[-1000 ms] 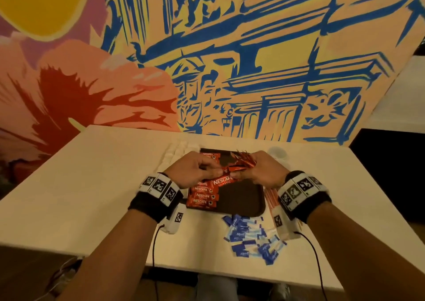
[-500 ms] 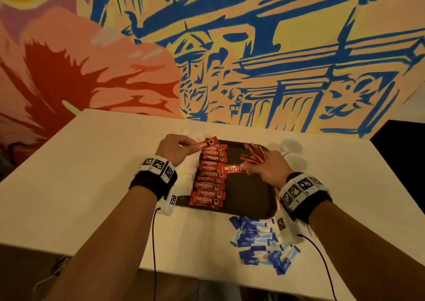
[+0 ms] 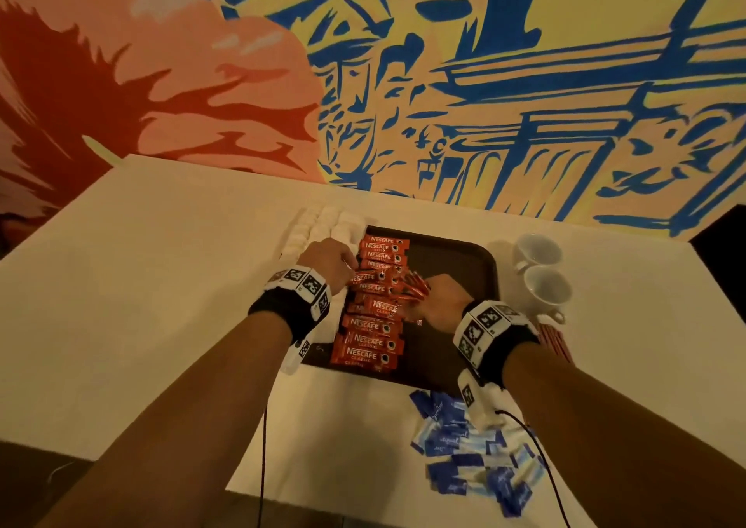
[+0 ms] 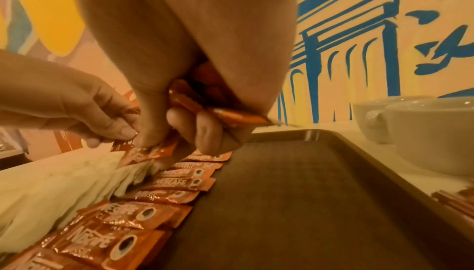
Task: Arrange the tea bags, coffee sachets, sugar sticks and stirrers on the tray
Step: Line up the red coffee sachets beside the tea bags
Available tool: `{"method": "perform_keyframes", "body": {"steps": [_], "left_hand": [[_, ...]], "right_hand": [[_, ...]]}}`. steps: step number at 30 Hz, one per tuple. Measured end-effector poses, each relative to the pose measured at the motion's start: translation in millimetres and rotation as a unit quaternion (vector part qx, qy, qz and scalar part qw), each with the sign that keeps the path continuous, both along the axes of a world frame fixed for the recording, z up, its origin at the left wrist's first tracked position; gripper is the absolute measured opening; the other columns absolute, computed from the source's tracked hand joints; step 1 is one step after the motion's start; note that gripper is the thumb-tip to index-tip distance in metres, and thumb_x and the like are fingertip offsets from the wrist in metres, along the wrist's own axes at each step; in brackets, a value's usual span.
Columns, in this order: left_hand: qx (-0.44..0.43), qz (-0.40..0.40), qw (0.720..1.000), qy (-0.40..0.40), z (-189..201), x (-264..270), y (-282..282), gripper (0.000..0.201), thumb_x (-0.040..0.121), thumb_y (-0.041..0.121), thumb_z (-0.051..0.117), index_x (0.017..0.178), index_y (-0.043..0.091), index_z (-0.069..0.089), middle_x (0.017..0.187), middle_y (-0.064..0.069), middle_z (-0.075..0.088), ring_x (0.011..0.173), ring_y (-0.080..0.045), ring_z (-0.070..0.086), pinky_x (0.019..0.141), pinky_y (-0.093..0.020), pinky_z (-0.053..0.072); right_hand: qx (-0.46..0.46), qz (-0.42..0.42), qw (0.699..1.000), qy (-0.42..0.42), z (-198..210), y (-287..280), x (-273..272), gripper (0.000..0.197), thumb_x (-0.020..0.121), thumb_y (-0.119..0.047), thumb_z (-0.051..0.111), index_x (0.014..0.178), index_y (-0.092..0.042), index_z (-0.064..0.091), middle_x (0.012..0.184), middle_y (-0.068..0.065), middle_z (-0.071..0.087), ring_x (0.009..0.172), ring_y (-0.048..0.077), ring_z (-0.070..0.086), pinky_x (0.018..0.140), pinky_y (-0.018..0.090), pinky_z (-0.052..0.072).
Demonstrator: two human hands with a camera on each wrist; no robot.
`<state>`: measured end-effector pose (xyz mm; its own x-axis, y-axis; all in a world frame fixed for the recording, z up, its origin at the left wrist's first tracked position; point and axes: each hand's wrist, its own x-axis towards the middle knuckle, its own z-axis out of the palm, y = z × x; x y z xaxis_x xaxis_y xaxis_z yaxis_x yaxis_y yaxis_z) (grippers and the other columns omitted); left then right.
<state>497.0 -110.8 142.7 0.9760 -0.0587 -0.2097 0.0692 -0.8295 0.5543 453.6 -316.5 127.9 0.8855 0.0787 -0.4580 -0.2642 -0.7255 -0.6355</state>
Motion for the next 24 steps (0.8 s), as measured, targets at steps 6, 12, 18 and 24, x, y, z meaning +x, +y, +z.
{"method": "perform_keyframes", "body": {"steps": [6,12,18,24], "left_hand": [[-0.056,-0.011,0.998,0.031,-16.0,8.8,1.6,0.025,0.084,0.003,0.064,0.072,0.023,0.070,0.084,0.001,0.073,0.084,-0.019,0.070,0.080,-0.034,0.059],[-0.032,-0.036,0.998,0.034,-29.5,14.4,-0.5,0.014,0.085,0.014,0.075,0.078,0.026,0.073,0.092,0.002,0.074,0.082,-0.014,0.068,0.076,-0.028,0.056],[0.000,-0.053,0.999,0.014,-35.1,14.6,-6.5,0.010,0.087,0.014,0.075,0.095,0.019,0.078,0.103,0.000,0.073,0.097,-0.017,0.066,0.082,-0.025,0.051],[0.034,-0.084,0.996,0.011,-39.9,16.4,-11.6,0.012,0.088,0.015,0.073,0.097,0.020,0.078,0.103,0.000,0.073,0.097,-0.019,0.066,0.083,-0.026,0.051]], "right_hand": [[0.019,-0.020,0.999,0.018,-18.7,12.0,10.1,0.025,0.086,-0.030,0.079,0.101,-0.011,0.071,0.103,0.006,0.073,0.097,0.023,0.070,0.093,0.039,0.056],[-0.009,-0.007,1.000,0.008,-35.3,19.3,19.7,0.029,0.083,-0.030,0.082,0.104,-0.014,0.072,0.103,0.004,0.074,0.095,0.020,0.070,0.090,0.037,0.057],[-0.055,0.005,0.998,-0.009,-41.8,23.0,24.2,0.033,0.082,-0.034,0.082,0.106,-0.014,0.071,0.102,0.004,0.073,0.092,0.021,0.070,0.087,0.037,0.059],[-0.058,0.005,0.998,-0.030,-41.4,22.4,22.3,0.043,0.080,-0.042,0.083,0.114,-0.020,0.069,0.107,0.003,0.072,0.097,0.022,0.069,0.092,0.042,0.057]]}}
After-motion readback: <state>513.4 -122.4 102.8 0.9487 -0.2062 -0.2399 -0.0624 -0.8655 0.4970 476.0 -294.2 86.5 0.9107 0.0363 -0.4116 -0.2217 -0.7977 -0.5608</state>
